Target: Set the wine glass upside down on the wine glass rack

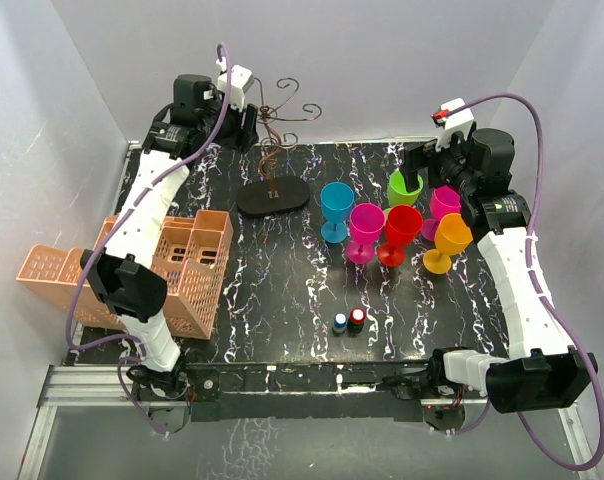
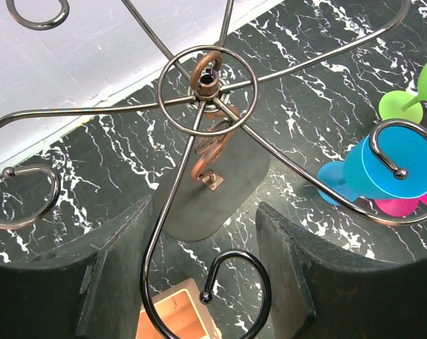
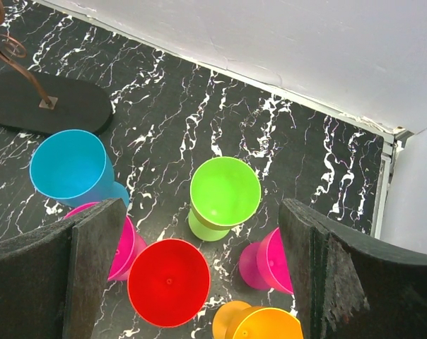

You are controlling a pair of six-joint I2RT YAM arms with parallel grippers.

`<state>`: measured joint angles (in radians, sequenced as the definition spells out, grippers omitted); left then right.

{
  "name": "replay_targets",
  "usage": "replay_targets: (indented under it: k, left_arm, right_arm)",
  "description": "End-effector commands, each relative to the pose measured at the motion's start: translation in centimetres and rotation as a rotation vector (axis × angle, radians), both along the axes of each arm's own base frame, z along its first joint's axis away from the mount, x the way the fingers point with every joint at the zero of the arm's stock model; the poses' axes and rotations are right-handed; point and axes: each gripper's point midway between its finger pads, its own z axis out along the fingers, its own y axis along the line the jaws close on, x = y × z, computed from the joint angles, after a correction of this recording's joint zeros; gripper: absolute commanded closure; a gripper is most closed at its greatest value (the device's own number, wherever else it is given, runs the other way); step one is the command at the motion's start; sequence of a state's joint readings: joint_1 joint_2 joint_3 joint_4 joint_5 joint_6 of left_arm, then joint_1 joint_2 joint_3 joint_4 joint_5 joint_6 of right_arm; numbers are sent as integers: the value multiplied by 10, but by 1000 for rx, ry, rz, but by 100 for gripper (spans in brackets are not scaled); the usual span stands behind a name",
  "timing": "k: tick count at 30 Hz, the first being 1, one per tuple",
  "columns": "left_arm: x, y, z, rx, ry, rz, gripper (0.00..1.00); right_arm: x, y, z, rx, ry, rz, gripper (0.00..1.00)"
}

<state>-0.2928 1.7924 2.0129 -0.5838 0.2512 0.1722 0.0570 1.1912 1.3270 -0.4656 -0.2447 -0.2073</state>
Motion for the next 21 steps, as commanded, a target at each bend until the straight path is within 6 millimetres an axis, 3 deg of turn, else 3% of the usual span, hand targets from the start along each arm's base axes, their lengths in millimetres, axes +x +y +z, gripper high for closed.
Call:
replay_targets:
  k: [1, 13, 21]
  left_arm:
    - [-39, -24, 38, -123, -25, -79, 78]
    - [-74, -19, 43, -151, -14, -68, 81]
    - [-91, -12, 27, -118, 40, -58, 82]
  right_arm:
    - [5, 4, 22, 15, -77, 19, 2]
    - [2, 6, 24, -1, -76, 38, 2]
    - [1, 12, 14, -22, -39, 88, 2]
